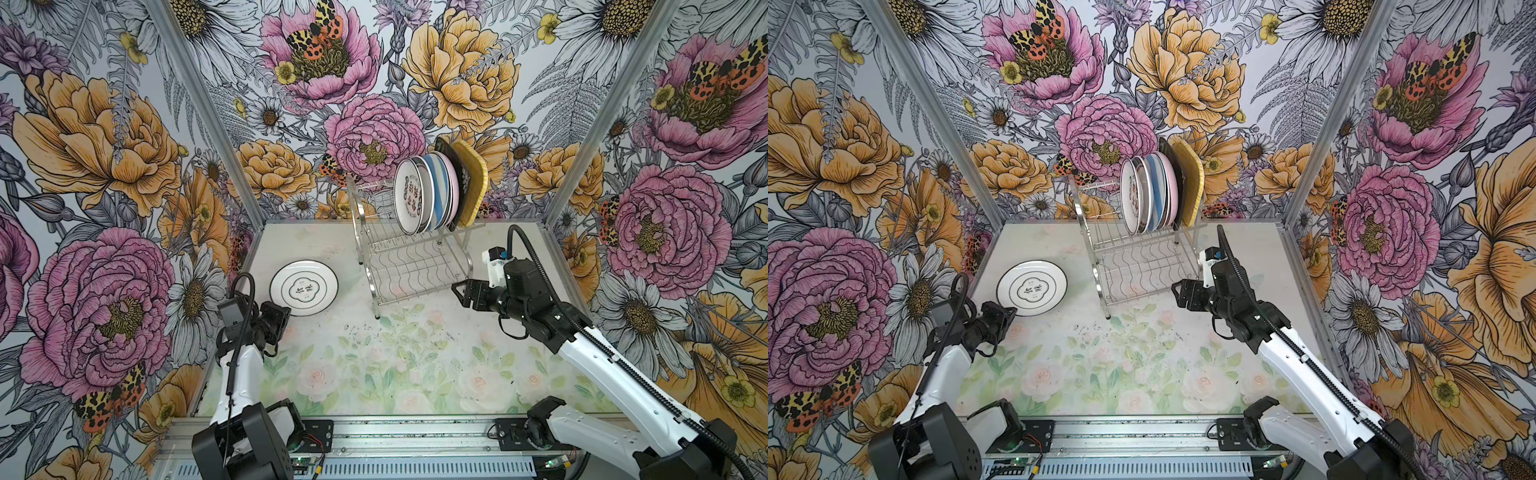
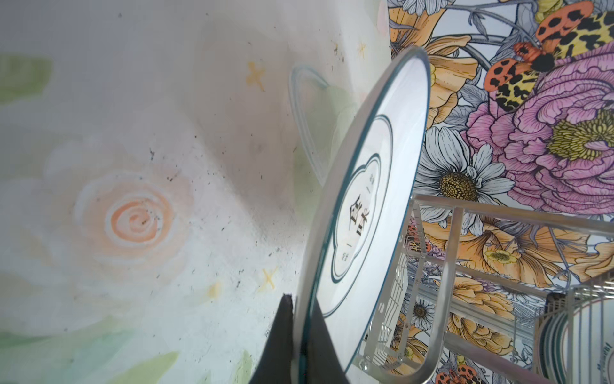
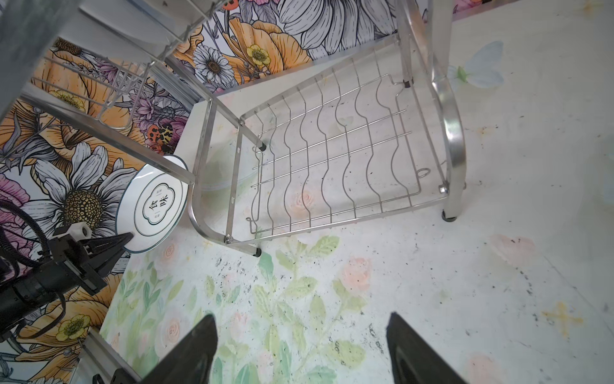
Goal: Load plates into a dish rack
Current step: Pick up the plate from the top-left of the table.
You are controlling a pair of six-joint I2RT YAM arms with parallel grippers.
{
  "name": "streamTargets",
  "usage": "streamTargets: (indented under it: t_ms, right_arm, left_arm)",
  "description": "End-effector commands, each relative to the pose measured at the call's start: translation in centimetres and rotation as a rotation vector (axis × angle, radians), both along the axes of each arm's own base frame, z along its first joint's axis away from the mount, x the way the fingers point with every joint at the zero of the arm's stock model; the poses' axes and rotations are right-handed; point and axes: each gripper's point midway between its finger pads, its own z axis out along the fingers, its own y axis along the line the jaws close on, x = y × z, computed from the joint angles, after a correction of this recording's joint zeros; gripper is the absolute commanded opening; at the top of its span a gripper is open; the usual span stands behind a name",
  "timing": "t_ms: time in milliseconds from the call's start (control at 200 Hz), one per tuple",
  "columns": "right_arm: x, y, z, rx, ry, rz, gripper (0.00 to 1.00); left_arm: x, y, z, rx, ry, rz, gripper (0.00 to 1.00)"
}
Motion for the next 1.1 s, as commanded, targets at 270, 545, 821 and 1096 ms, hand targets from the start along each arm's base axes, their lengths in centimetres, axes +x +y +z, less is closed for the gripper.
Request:
streamTargets:
  t_ms: [270, 545, 821, 1096]
  right_arm:
    - [0.6, 3.2, -0.6, 0.039, 0.028, 0.127, 0.81]
    - [0.5, 7.2, -0.8, 0.029, 0.044, 0.242, 0.82]
    - [0.3, 11.1, 0.2, 0.05, 0.026, 0.326, 0.82]
    - [-0.5, 13.8, 0.6, 0.096, 0.006, 0.353, 0.82]
  left_arm:
    - [-1.0, -3.3, 3.5, -0.03, -0.125, -0.101, 0.0]
    - [-1.7, -5.0, 5.7, -0.042, -0.213, -0.158, 0.0]
    - [-2.5, -7.0, 7.0, -0.053, -0.274, -0.237, 0.0]
    - [-3.9, -9.6, 6.7, -0.074, -0.279, -0.347, 0.0]
